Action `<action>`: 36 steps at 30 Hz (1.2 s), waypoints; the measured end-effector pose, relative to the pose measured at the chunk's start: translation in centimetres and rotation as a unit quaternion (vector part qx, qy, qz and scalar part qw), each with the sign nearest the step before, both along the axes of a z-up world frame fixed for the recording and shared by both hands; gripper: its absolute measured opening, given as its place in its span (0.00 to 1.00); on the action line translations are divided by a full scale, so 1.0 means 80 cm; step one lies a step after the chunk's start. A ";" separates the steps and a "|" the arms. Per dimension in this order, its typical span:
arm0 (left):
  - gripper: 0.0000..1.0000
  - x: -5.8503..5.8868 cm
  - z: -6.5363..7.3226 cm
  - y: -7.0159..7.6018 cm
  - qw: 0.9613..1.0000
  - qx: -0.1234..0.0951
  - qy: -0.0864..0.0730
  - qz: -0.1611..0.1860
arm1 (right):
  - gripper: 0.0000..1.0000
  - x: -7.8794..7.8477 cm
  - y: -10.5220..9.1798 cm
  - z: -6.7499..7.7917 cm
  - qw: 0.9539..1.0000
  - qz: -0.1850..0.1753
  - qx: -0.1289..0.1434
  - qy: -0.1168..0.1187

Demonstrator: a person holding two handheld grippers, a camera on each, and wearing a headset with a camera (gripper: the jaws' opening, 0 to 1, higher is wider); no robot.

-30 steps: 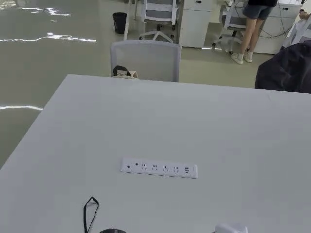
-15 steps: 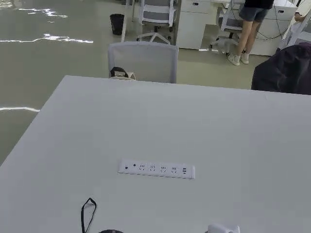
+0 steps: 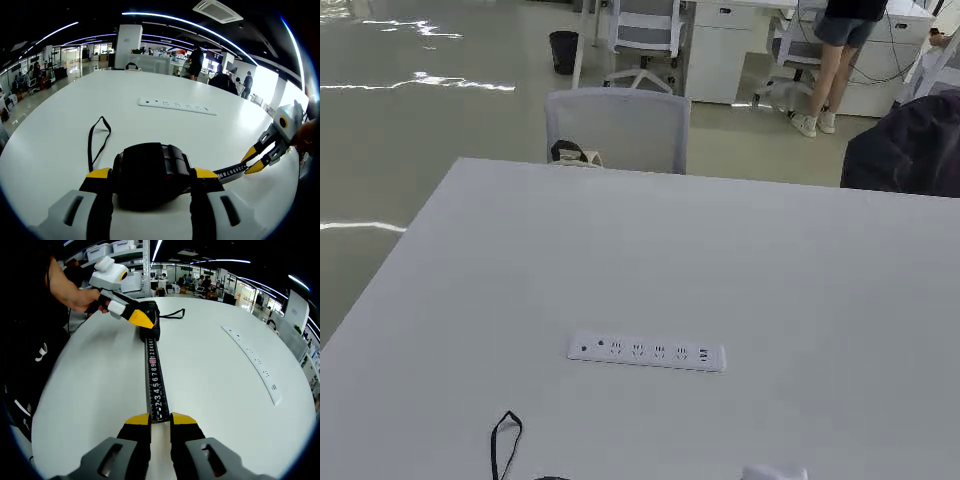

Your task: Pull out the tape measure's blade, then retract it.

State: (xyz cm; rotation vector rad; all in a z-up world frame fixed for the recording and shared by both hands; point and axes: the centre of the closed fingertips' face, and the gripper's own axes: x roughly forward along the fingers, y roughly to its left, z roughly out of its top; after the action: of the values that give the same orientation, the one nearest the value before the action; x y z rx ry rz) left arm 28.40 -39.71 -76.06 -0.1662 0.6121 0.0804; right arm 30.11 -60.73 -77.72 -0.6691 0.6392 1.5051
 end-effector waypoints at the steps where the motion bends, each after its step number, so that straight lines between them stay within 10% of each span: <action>1: 0.59 0.000 0.001 0.000 1.000 0.000 0.000 0.000 | 0.12 0.000 0.002 0.000 1.000 0.001 0.000 0.000; 36: 0.58 -0.002 0.000 -0.002 1.000 -0.016 -0.002 -0.006 | 0.12 0.003 0.054 -0.003 1.000 0.021 0.006 -0.010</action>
State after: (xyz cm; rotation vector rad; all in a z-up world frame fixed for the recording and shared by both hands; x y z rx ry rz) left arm 28.27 -39.88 -76.06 -0.1932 0.6107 0.0590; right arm 30.35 -56.45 -77.93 -0.6900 0.6037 1.5379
